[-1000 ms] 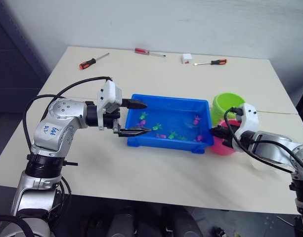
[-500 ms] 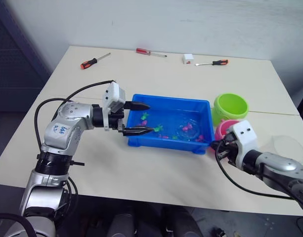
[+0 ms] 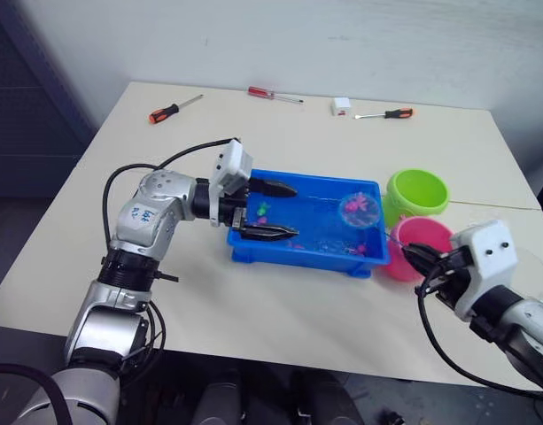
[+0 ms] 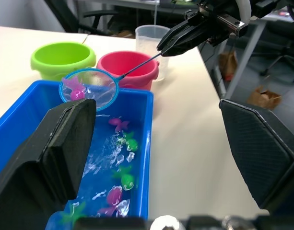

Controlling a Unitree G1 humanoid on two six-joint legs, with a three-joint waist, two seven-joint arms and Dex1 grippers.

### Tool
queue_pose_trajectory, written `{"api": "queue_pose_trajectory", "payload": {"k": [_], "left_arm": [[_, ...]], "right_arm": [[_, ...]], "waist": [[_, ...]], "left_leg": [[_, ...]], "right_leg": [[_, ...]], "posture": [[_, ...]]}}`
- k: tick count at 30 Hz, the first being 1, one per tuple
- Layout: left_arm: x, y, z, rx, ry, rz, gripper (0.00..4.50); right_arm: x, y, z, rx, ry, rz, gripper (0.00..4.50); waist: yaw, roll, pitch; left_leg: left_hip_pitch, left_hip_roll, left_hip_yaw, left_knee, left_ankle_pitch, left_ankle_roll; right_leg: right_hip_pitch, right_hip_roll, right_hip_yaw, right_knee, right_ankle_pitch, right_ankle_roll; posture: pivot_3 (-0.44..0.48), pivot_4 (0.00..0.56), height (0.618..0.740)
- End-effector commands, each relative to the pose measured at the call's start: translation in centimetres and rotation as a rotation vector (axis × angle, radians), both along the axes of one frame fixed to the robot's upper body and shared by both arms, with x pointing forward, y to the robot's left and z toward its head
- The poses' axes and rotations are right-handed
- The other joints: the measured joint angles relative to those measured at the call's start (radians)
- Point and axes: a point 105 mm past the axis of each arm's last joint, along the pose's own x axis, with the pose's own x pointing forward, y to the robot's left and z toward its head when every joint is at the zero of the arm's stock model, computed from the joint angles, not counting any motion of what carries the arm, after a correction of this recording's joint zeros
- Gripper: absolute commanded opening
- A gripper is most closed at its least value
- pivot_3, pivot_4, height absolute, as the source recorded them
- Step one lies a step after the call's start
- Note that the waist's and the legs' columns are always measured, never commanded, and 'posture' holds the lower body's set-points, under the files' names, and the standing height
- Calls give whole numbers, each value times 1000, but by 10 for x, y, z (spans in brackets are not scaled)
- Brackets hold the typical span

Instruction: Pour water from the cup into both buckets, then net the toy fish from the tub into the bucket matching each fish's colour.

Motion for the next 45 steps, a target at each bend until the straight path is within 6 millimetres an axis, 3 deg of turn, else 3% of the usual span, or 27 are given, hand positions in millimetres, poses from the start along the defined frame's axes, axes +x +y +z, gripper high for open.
{"api": "queue_pose_trajectory", "payload": {"k": [1, 5, 10, 18, 22, 27, 32, 37, 41, 45], "left_arm": [[-1, -8, 9, -19, -32, -48, 4432], [1, -13, 9, -22, -35, -66, 4432], [3, -16, 7, -21, -36, -79, 4432], [5, -19, 7, -28, -44, -88, 4432], [5, -17, 7, -25, -48, -85, 4432], [7, -15, 7, -22, -53, -75, 4432], [8, -12, 7, -18, -54, -63, 4432], [12, -6, 0, 8, -31, -31, 4432], [16, 10, -19, 105, -47, 15, 4432], [16, 14, -18, 100, -48, 50, 4432]], "right_arm": [[-17, -7, 17, -18, -81, -37, 0], [-33, -31, 19, -83, -88, -139, 0], [-44, -45, 25, -203, -113, -182, 0], [-42, -64, 30, -966, -149, -89, 0], [-42, -61, 25, -1425, -187, 140, 0], [-46, -78, 27, -1449, -190, 83, 0], [-40, -74, 35, -1522, -246, 110, 0], [-30, -55, 38, -1116, -311, 87, 0], [1, -35, 52, -1011, -330, 208, 0], [27, -21, 53, -1066, -282, 363, 0]], "waist": [[-1, 0, 0], [-6, 0, 0], [-8, 0, 0], [-5, 0, 0], [-5, 0, 0], [-4, 0, 0], [-8, 0, 0], [-8, 0, 0], [-17, 1, 0], [-28, 2, 0]], "left_leg": [[0, 0, 0, 0, 0, 0], [2, 0, 1, 0, 0, 0], [7, 0, 4, -1, 0, 0], [11, -1, 6, -3, 0, -1], [11, -1, 7, -3, 0, -2], [12, -1, 7, -3, 0, -2], [14, 0, 7, -3, 0, -3], [15, 0, 7, -2, 1, -4], [15, 0, 8, -1, 1, -3], [18, 0, 6, 0, 1, -3]], "right_leg": [[0, 0, 0, 0, 0, 0], [1, 0, 1, 0, 0, 0], [3, 1, 5, -1, 0, 0], [5, 3, 8, -2, 0, 0], [5, 3, 9, -2, 0, 0], [5, 3, 9, -2, 0, 0], [6, 3, 10, 0, 0, 0], [6, 3, 10, 2, 0, 0], [6, 3, 10, 3, 0, 0], [10, 2, 8, 3, 0, 0]], "posture": [[0, 150, 740], [0, 150, 740], [0, 150, 740], [0, 150, 740], [0, 150, 740], [0, 150, 740], [0, 150, 740], [0, 150, 740], [0, 150, 740], [0, 150, 740]]}}
